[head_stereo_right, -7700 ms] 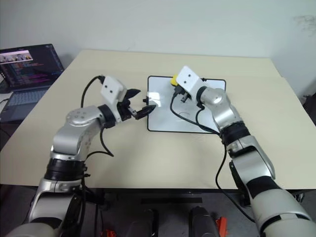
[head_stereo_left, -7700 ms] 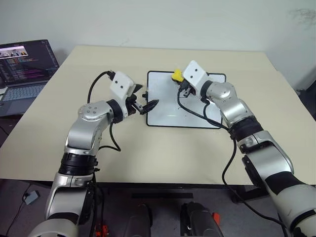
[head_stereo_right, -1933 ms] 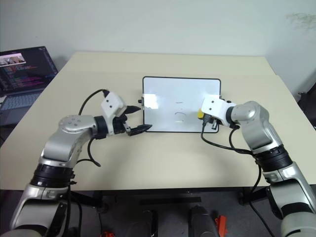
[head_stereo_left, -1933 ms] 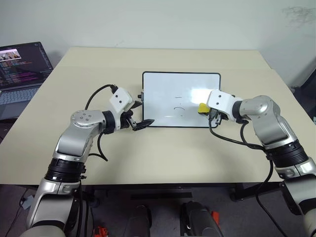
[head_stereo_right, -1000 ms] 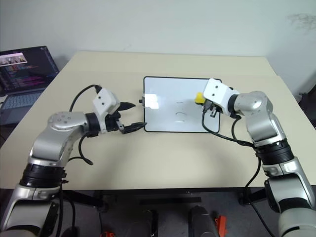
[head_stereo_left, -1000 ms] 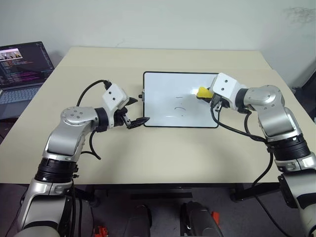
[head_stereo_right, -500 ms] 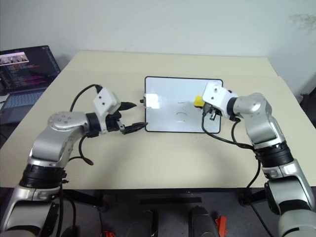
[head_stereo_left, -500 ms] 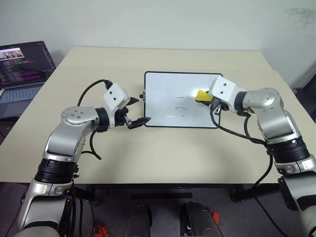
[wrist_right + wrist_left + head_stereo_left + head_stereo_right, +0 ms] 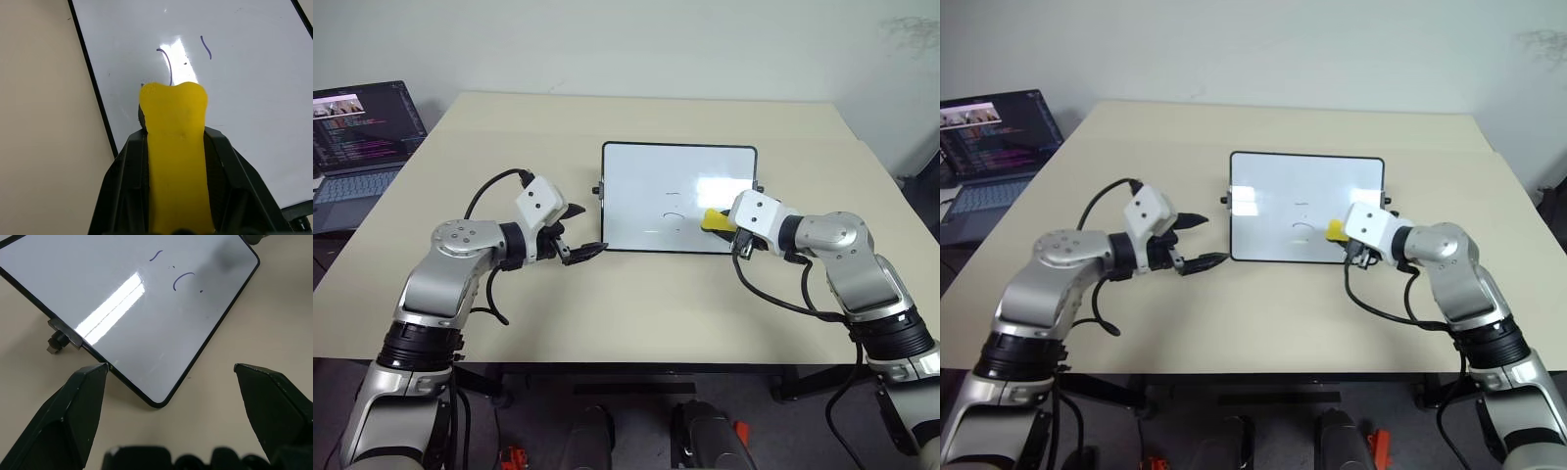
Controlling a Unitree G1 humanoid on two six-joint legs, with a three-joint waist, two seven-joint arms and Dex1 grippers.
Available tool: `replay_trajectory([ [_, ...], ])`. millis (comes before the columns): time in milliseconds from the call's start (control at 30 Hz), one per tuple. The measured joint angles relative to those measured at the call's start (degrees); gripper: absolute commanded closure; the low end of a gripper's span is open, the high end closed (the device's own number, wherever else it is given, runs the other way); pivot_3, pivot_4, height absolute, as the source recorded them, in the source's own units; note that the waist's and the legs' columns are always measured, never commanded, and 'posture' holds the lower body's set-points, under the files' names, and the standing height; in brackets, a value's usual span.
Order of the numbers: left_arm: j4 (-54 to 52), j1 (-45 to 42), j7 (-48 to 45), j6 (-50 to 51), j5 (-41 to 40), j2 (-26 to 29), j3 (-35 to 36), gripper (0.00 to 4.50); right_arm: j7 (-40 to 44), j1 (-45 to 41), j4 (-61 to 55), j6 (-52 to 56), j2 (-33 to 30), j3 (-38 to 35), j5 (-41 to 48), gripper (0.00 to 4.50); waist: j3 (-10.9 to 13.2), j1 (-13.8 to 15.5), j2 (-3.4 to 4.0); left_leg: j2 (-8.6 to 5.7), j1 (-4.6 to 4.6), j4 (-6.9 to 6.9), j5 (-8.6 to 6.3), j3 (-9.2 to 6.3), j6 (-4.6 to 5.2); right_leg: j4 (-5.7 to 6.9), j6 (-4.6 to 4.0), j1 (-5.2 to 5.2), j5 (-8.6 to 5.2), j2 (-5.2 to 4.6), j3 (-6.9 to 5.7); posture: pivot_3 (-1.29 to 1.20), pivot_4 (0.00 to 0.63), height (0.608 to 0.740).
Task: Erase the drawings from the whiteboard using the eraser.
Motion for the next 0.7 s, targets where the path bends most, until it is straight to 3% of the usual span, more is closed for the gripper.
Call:
replay_trajectory([
  [167,0.56,-0.65,0.02,-0.26,0.41,-0.12,-0.10,0.00,-1.35,-3.52,3.03,-0.10,1.76,0.87,-0.74,3.38,0.00,-0.19,0.00,0.02,0.01,-0.02,0.00,0.00,0.00,0.04,0.00,-0.02,0.00,0.02,0.00,0.00,0.150,0.740],
  [433,2.13,-1.92,0.17,-0.98,1.23,-0.72,-0.32,0.00,-6.39,-14.28,18.84,-5.51,8.56,6.13,-6.29,3.38,0.00,-0.09,0.00,0.00,0.00,-0.02,0.00,0.00,0.00,0.00,0.00,-0.01,0.02,0.01,-0.01,0.00,0.150,0.740],
  [700,2.01,-1.94,0.33,-1.04,1.39,-1.85,-0.68,0.00,-9.05,-19.15,30.69,-9.73,12.06,9.03,-9.71,3.38,0.00,-0.07,0.00,0.01,-0.01,-0.05,0.00,-0.01,0.00,0.01,0.03,-0.02,0.03,0.01,-0.02,0.00,0.150,0.740],
])
